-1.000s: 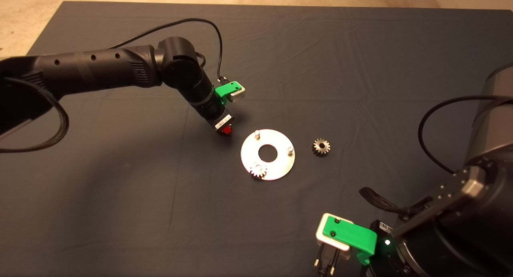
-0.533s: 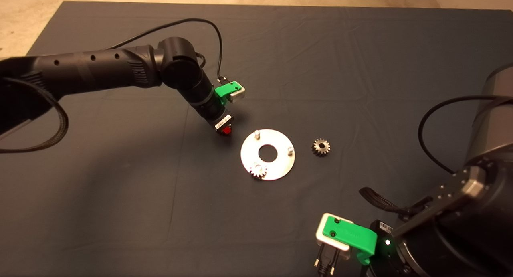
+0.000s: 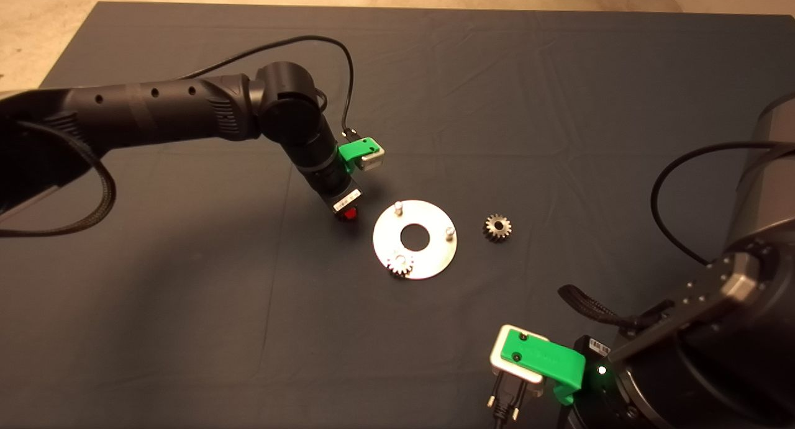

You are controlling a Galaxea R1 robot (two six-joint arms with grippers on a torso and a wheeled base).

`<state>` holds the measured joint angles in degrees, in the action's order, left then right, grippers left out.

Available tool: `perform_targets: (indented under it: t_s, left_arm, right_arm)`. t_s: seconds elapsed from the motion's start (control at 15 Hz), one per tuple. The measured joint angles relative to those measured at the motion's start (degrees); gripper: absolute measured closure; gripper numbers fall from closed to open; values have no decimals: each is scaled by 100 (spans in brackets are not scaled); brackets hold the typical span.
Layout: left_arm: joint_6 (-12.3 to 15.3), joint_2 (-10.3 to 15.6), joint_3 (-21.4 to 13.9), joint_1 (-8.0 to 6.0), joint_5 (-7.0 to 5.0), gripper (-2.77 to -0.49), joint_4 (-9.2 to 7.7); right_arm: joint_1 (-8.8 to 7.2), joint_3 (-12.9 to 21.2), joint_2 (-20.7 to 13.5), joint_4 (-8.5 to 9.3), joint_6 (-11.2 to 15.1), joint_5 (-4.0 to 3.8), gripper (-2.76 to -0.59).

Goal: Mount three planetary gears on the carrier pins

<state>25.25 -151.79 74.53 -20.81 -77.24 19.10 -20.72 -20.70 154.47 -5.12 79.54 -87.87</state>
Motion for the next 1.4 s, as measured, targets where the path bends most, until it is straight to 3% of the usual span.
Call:
perform_targets:
  t_s: [0.07,0.33,0.6,0.73,0.93,1.4]
  left_arm:
    - [4,-66,-41,0,-78,-71,-4]
    - [7,-161,-55,-66,-44,-70,-6]
    - [0,-161,107,-397,-135,-70,0]
    - [-2,-222,110,-567,-247,-70,0]
    - [-1,-350,107,-573,-272,-70,-6]
    - [121,-695,104,-573,-256,-70,-23]
  right_arm:
    - [-13,-2,-2,0,1,-2,-233]
    - [-13,-2,-15,0,2,-5,-233]
    - [-9,-2,-17,6,2,-2,-233]
    - [-6,-2,-17,17,2,-2,-233]
    - [22,-2,-17,35,2,-2,-233]
    - [375,-2,-176,57,2,4,-233]
